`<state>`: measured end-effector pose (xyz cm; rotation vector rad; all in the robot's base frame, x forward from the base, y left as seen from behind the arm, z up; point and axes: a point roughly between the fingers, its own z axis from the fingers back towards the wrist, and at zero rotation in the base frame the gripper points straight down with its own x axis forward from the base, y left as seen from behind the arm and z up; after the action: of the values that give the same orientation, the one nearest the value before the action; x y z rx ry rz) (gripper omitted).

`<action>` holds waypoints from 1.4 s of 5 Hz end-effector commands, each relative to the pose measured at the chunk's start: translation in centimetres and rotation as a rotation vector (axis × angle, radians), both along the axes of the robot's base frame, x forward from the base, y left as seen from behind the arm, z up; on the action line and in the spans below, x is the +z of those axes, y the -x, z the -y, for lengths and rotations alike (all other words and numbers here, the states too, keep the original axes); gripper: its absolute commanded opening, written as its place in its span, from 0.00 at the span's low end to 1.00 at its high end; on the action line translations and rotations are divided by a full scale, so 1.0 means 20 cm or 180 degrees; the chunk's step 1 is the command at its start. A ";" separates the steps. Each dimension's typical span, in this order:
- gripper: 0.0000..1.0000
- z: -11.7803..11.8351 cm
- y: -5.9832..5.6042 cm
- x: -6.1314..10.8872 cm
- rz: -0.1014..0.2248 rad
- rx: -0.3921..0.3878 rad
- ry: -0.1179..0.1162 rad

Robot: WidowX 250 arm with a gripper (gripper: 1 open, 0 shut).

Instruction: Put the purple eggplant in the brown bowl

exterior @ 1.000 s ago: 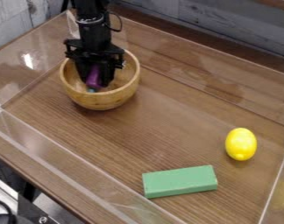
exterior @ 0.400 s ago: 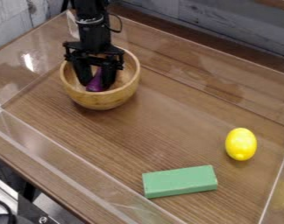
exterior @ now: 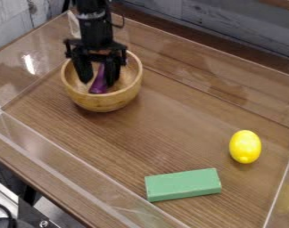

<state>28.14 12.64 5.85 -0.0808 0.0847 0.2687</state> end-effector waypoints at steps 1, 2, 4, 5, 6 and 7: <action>1.00 0.02 -0.05 0.23 0.0362 0.0009 -0.0109; 1.00 0.06 -0.05 0.35 0.0483 -0.0014 -0.0113; 1.00 0.14 -0.06 0.53 0.0656 -0.0068 -0.0076; 1.00 0.15 -0.06 0.51 0.0634 -0.0074 -0.0090; 1.00 0.15 -0.06 0.48 0.0593 -0.0075 -0.0101; 0.00 0.16 -0.06 0.44 0.0555 -0.0069 -0.0109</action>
<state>29.02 9.50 13.55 -0.0791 -0.0590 0.2381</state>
